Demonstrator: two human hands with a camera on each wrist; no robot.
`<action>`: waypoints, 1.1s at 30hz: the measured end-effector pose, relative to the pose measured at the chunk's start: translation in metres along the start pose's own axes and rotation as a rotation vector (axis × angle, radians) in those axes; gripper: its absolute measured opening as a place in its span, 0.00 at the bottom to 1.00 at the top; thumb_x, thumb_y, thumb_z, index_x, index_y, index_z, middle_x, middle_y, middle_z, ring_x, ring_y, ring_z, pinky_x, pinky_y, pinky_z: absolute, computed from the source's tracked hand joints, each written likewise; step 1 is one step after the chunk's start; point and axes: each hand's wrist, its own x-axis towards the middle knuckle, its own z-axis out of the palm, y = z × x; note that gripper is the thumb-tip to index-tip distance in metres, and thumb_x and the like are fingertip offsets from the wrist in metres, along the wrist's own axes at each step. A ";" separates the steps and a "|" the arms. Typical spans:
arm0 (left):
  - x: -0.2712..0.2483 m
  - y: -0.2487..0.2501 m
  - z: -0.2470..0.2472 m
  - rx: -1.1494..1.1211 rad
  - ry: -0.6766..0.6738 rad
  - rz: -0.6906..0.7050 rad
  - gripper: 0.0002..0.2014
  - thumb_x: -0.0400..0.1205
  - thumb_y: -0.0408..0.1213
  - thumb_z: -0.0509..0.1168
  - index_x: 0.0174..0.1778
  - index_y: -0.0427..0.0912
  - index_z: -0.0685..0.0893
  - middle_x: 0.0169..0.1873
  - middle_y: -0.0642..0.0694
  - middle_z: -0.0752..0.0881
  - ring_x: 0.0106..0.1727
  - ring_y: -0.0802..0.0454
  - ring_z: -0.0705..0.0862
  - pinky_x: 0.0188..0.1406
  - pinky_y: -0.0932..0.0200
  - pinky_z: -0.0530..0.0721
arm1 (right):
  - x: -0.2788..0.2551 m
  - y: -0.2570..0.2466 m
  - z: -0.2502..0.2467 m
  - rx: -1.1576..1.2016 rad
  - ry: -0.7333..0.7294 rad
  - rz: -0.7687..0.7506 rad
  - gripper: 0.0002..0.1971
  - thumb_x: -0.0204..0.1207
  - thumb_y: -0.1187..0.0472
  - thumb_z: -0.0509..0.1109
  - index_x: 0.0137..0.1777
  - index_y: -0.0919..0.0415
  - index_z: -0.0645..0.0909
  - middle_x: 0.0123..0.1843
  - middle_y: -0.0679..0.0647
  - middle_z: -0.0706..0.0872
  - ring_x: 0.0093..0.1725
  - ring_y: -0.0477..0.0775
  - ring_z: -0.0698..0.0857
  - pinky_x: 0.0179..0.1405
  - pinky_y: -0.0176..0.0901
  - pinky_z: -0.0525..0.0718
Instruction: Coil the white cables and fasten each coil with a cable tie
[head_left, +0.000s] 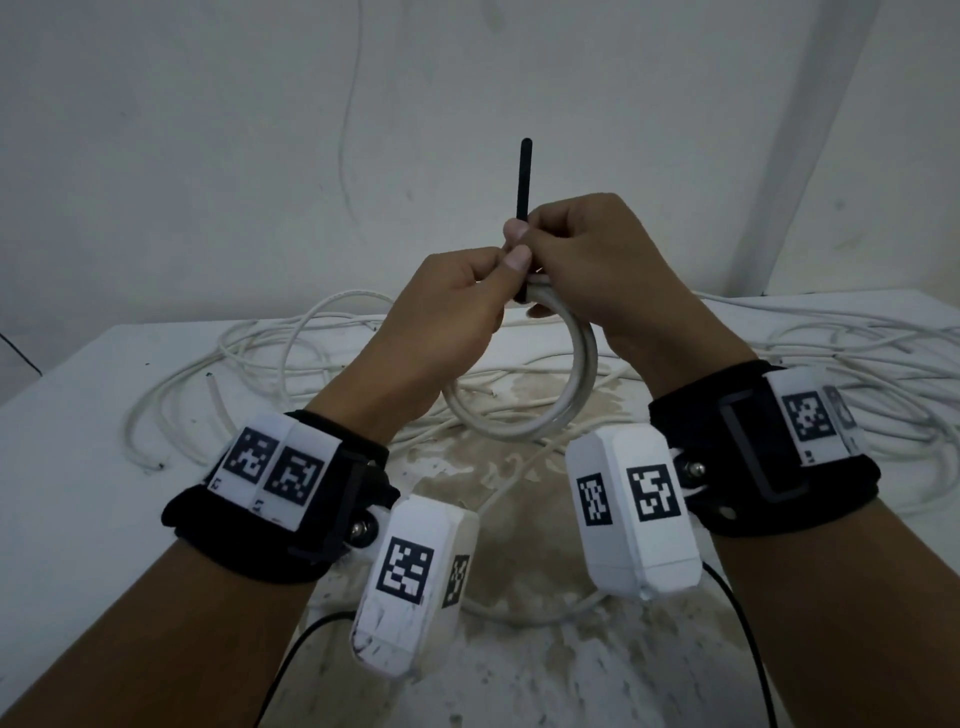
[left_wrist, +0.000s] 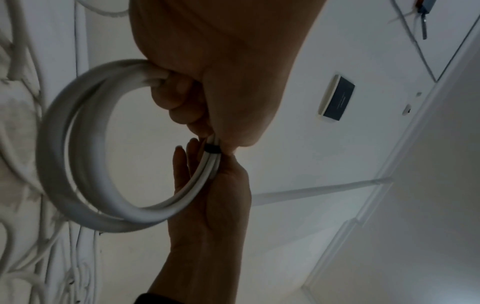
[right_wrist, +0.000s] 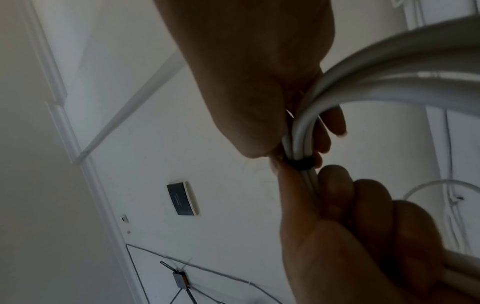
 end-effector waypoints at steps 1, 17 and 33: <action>0.000 0.000 0.001 0.004 0.006 0.003 0.22 0.90 0.46 0.59 0.29 0.57 0.86 0.19 0.55 0.67 0.19 0.60 0.63 0.21 0.63 0.61 | 0.001 0.000 -0.002 0.005 -0.008 -0.010 0.15 0.83 0.60 0.69 0.38 0.68 0.87 0.33 0.61 0.89 0.32 0.55 0.90 0.36 0.50 0.92; -0.004 0.003 0.006 0.007 0.053 0.077 0.16 0.90 0.39 0.59 0.40 0.47 0.88 0.32 0.60 0.86 0.40 0.73 0.57 0.24 0.80 0.69 | 0.004 0.004 -0.006 -0.053 -0.031 -0.030 0.15 0.82 0.62 0.69 0.39 0.73 0.87 0.34 0.58 0.90 0.30 0.38 0.85 0.33 0.38 0.83; 0.002 -0.018 0.010 0.224 0.125 0.093 0.20 0.87 0.43 0.64 0.31 0.41 0.89 0.17 0.53 0.66 0.21 0.58 0.63 0.28 0.60 0.67 | 0.006 0.021 0.007 -0.152 0.030 0.006 0.16 0.81 0.57 0.71 0.31 0.54 0.88 0.21 0.39 0.83 0.27 0.36 0.83 0.37 0.29 0.79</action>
